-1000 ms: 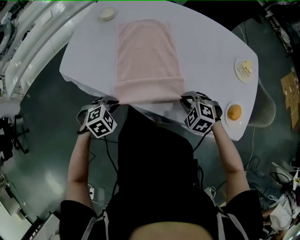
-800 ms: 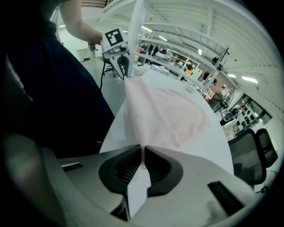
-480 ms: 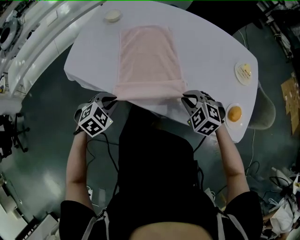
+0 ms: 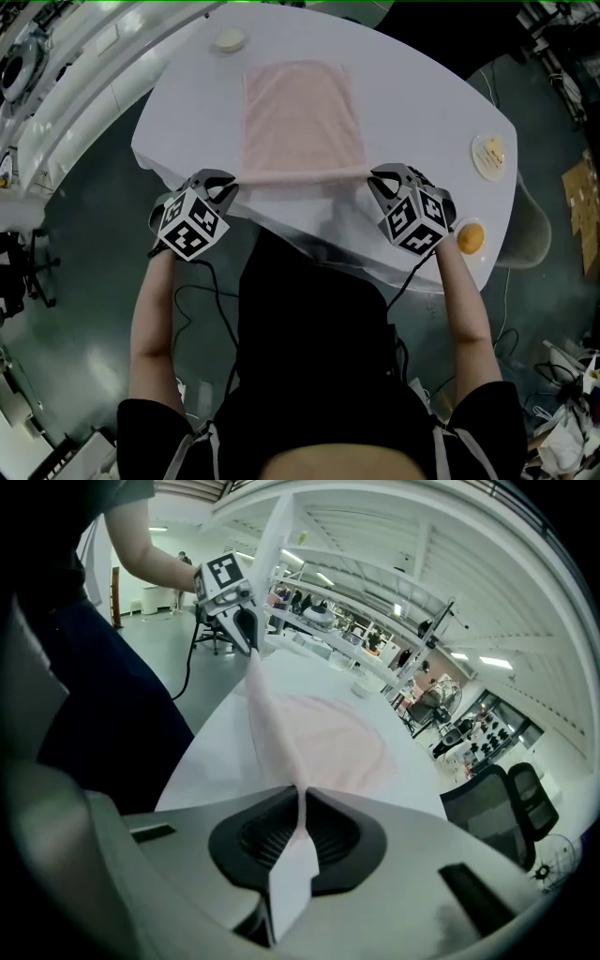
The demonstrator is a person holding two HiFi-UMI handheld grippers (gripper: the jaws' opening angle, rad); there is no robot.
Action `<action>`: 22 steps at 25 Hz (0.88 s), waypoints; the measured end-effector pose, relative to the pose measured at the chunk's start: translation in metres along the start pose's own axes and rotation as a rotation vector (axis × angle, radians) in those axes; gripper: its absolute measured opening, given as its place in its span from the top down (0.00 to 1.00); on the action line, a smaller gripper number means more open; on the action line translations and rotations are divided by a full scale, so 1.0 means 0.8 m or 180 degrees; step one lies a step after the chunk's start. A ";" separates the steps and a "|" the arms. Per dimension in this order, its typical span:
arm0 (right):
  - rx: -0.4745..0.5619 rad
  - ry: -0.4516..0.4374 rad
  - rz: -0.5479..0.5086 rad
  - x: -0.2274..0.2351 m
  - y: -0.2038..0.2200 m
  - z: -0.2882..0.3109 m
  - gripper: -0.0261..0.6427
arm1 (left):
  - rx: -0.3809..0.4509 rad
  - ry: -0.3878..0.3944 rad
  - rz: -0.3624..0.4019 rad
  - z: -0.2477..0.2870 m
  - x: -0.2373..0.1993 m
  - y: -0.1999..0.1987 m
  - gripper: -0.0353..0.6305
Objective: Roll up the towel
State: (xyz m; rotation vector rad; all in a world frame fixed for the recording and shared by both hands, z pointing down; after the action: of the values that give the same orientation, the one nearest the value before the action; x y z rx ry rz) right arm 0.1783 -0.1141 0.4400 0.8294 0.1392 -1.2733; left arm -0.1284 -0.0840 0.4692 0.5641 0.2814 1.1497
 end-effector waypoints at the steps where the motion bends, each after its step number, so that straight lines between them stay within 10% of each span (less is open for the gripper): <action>1: -0.0016 0.0005 0.0012 0.005 -0.002 0.006 0.92 | -0.0009 0.0002 0.0011 0.002 -0.007 -0.001 0.91; 22: -0.0419 -0.0241 0.0147 0.088 0.012 0.140 0.92 | -0.0429 0.0270 0.0288 0.086 -0.128 -0.016 0.91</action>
State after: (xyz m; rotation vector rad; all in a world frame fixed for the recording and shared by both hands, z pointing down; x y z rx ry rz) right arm 0.1715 -0.2377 0.4867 0.6671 0.1410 -1.2367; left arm -0.1249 -0.2007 0.5118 0.4133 0.2511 1.2720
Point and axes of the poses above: the fingertips, and each gripper's own axes: z forward along the fingers, x to its right, y out of its underside, the point moved 7 cm from there along -z, backward along the fingers, and after that the axes turned 11 degrees about y, right-handed, at the moved point
